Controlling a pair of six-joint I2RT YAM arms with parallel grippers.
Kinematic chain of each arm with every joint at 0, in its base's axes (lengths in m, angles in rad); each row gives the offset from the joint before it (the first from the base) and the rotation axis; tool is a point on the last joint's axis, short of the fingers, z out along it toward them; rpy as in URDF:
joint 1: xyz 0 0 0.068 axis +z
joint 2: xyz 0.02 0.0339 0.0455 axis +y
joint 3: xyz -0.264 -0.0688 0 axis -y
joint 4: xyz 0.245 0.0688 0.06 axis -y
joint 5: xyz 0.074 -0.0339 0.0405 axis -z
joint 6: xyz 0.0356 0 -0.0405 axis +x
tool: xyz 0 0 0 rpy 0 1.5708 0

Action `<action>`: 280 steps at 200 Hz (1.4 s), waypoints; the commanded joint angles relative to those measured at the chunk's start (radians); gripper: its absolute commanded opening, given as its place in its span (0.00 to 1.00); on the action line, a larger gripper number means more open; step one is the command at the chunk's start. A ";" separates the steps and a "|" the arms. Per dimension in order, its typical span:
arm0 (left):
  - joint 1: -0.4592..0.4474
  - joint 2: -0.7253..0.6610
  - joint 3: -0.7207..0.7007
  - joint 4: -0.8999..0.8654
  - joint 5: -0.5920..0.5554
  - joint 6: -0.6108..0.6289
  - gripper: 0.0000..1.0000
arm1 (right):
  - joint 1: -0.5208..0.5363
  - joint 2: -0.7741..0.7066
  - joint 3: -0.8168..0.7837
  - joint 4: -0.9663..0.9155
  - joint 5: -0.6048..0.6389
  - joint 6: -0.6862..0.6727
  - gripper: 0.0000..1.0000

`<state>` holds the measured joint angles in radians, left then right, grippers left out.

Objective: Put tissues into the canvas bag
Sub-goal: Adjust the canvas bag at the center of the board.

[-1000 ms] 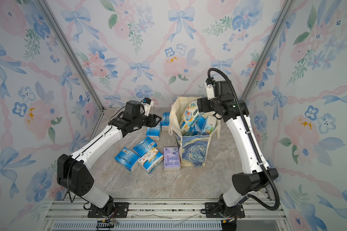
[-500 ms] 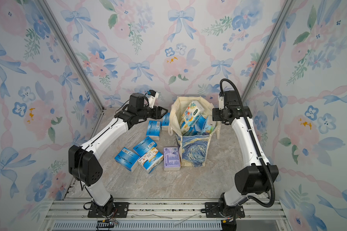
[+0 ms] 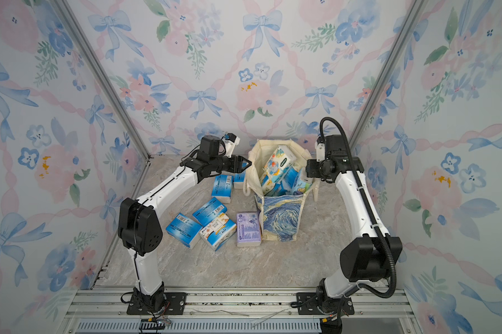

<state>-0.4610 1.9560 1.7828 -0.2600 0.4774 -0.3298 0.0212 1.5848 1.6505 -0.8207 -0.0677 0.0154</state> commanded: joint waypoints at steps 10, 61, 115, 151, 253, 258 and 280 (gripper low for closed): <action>-0.019 0.044 0.069 0.002 0.038 -0.020 0.53 | -0.015 -0.032 -0.039 0.019 -0.037 0.019 0.55; -0.050 0.114 0.167 -0.034 0.071 -0.012 0.12 | -0.020 -0.038 -0.056 0.046 -0.098 0.033 0.31; -0.118 0.083 0.246 -0.092 -0.108 0.053 0.04 | -0.002 -0.141 -0.089 0.147 -0.169 0.051 0.11; -0.159 0.074 0.317 -0.101 -0.124 0.077 0.03 | 0.075 -0.239 -0.101 0.204 -0.137 0.030 0.07; -0.106 0.127 0.305 -0.126 -0.160 0.081 0.02 | -0.022 -0.228 -0.128 0.142 -0.005 0.087 0.59; -0.100 0.123 0.296 -0.127 -0.159 0.080 0.02 | -0.039 -0.219 -0.129 0.134 -0.007 0.091 0.60; -0.081 0.098 0.250 -0.127 -0.167 0.080 0.03 | -0.113 -0.176 -0.148 0.123 -0.050 0.112 0.63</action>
<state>-0.5747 2.0705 2.0747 -0.4057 0.3267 -0.2623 -0.0273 1.3643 1.5330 -0.6548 -0.1150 0.0933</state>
